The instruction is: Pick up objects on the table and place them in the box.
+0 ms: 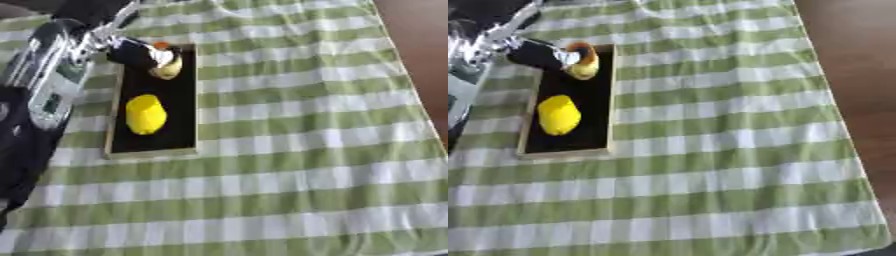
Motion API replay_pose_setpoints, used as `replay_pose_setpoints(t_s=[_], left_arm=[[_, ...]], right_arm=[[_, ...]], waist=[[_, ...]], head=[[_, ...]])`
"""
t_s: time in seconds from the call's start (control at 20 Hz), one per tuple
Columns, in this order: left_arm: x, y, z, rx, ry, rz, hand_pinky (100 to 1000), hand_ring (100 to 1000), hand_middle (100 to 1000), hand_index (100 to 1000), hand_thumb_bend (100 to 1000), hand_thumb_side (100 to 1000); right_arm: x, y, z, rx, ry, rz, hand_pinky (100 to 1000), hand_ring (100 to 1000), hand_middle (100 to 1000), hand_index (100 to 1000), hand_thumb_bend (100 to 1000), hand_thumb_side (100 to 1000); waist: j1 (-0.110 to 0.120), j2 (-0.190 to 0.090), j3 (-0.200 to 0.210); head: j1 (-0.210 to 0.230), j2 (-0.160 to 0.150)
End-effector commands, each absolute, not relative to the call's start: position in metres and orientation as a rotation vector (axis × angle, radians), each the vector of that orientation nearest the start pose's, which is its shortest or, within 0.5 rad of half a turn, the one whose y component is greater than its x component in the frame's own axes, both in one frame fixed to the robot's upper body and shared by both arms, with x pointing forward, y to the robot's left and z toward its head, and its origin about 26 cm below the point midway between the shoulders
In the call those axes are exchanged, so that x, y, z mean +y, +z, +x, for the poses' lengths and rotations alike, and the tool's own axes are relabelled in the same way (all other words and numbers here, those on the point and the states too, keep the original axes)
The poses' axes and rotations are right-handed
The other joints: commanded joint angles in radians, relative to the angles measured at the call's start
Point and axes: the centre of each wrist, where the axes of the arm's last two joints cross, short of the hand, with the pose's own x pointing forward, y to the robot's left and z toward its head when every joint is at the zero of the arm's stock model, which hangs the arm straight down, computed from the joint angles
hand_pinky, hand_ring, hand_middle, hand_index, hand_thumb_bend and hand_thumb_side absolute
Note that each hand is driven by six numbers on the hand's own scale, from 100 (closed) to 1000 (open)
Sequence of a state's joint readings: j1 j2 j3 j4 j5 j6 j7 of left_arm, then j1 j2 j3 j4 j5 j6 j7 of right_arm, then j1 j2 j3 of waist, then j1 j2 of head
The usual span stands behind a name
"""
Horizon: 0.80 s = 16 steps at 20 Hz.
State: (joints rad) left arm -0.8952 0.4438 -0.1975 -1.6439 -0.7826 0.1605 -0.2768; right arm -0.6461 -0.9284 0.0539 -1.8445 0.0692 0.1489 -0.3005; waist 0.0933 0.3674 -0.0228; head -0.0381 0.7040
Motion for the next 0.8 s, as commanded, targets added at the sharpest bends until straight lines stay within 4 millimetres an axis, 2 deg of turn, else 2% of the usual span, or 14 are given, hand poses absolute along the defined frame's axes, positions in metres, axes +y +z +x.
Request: replay_pose_setpoints(t_s=[0.05,0.2,0.45,0.55,0.6,0.65,0.8], left_arm=[[0.214,0.345,0.348,-2.235,-0.941,0.993,862,778,726,848,441,438],[0.23,0.35,0.328,-2.369,-0.717,0.936,848,757,704,837,467,435],[0.253,0.352,0.302,-2.489,-0.479,0.913,838,745,691,828,491,418],[0.263,0.35,0.299,-2.532,-0.369,0.92,837,744,692,827,498,414],[0.268,0.348,0.298,-2.554,-0.306,0.919,834,743,697,827,442,442],[0.273,0.346,0.298,-2.575,-0.242,0.91,834,743,696,827,509,412],[0.287,0.334,0.297,-2.611,-0.052,0.89,837,755,721,851,532,438]], right_arm=[[-0.317,0.36,0.308,-2.384,0.51,-1.035,908,839,769,845,100,624],[-0.318,0.361,0.306,-2.392,0.501,-1.038,908,839,769,845,100,612],[-0.319,0.361,0.303,-2.403,0.478,-1.045,907,839,768,845,100,608],[-0.32,0.361,0.302,-2.409,0.464,-1.045,907,839,768,844,100,608],[-0.32,0.362,0.301,-2.415,0.453,-1.044,907,838,767,844,100,627],[-0.32,0.362,0.3,-2.422,0.444,-1.042,907,838,767,844,100,607],[-0.319,0.361,0.295,-2.454,0.403,-1.032,907,839,768,845,100,607]], waist=[[-0.011,-0.018,0.003],[-0.017,-0.015,0.007],[-0.028,-0.012,0.013],[-0.034,-0.012,0.015],[-0.037,-0.012,0.017],[-0.039,-0.011,0.018],[-0.049,-0.01,0.018]], head=[[-0.011,0.006],[-0.02,0.003],[-0.021,-0.002],[-0.023,-0.001],[-0.026,0.001],[-0.028,0.003],[-0.034,0.011]])
